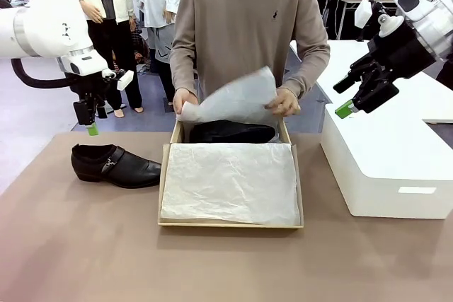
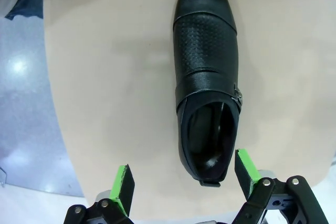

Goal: Pack the shoes into the box.
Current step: Place the other shoe of the Shoes into the Shoes Box.

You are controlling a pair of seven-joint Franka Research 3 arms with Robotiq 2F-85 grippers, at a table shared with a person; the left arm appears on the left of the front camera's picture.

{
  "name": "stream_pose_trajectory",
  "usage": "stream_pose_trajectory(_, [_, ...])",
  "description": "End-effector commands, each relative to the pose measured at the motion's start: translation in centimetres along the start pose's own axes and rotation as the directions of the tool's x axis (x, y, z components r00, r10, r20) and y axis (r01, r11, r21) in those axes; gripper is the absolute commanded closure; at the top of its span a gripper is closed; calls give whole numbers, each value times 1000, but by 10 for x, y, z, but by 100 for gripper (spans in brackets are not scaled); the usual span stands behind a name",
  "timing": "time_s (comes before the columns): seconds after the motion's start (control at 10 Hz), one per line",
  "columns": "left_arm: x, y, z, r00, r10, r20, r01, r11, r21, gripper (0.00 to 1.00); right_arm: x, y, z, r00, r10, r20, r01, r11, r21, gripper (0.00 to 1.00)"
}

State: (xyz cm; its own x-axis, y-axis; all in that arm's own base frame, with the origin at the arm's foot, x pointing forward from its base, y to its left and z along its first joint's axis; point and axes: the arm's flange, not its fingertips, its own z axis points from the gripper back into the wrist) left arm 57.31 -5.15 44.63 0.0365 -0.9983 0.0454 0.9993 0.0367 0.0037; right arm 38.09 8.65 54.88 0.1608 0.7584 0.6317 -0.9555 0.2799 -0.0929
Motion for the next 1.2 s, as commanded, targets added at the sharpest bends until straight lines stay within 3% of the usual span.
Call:
stream_pose_trajectory(0.0, [0,0,1,1000,23,1,-23,1000,7,0,0,-3,0,999,22,30,-22,1000,10,0])
stream_pose_trajectory(1.1, [-15,13,-34,1000,9,-27,-11,999,-42,0,0,-3,0,999,22,30,-22,1000,10,0])
